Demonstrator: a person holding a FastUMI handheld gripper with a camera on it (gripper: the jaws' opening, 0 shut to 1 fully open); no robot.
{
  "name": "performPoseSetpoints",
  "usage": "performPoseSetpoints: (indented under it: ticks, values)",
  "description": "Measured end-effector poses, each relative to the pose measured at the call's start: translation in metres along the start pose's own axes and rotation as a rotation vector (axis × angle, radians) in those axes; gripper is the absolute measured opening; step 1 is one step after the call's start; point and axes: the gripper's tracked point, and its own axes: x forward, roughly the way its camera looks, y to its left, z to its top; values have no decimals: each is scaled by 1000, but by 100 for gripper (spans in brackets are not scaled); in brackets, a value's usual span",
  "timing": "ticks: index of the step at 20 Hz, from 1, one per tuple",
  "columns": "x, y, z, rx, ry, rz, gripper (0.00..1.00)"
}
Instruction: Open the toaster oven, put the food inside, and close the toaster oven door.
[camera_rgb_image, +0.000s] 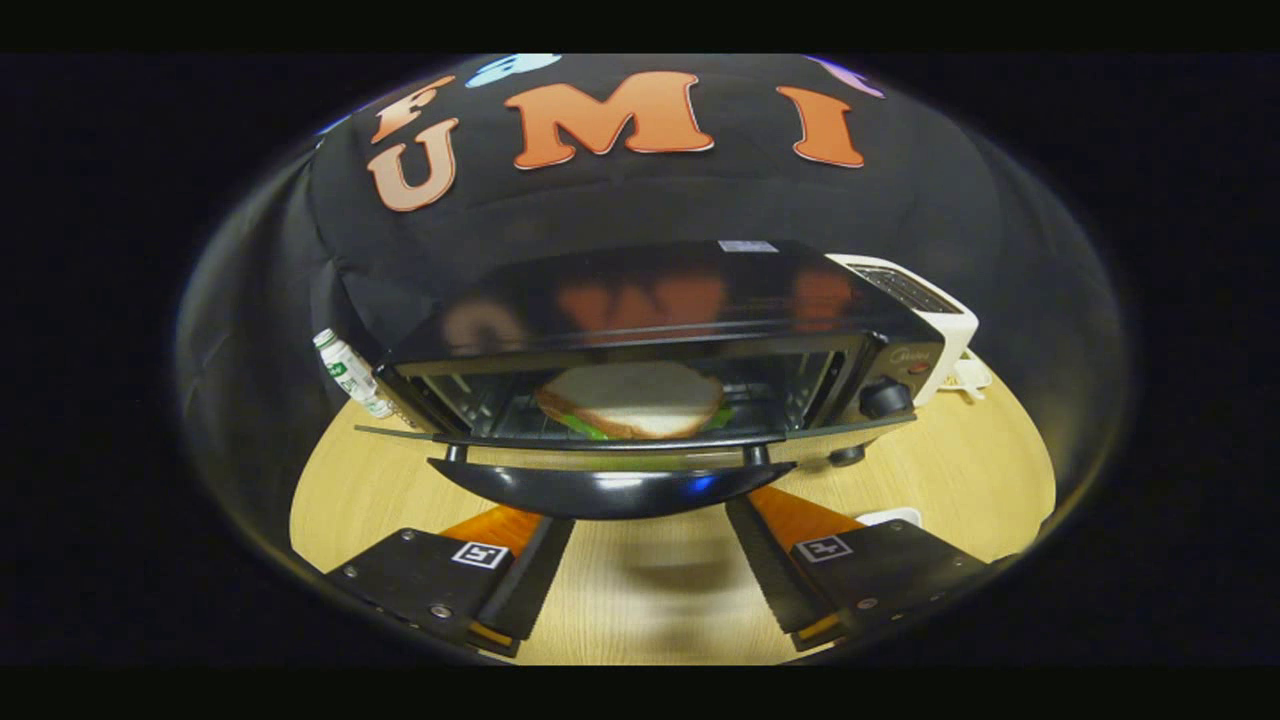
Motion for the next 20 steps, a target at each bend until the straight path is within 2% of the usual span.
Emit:
performPoseSetpoints:
  ticks: [6,9,16,20]
  values:
    - [12,0,32,32,-42,-4,88]
    - [15,1,31,20,-22,2,89]
    - [-17,1,33,-11,-64,22,88]
    - [-50,-6,59,14,-163,59,88]
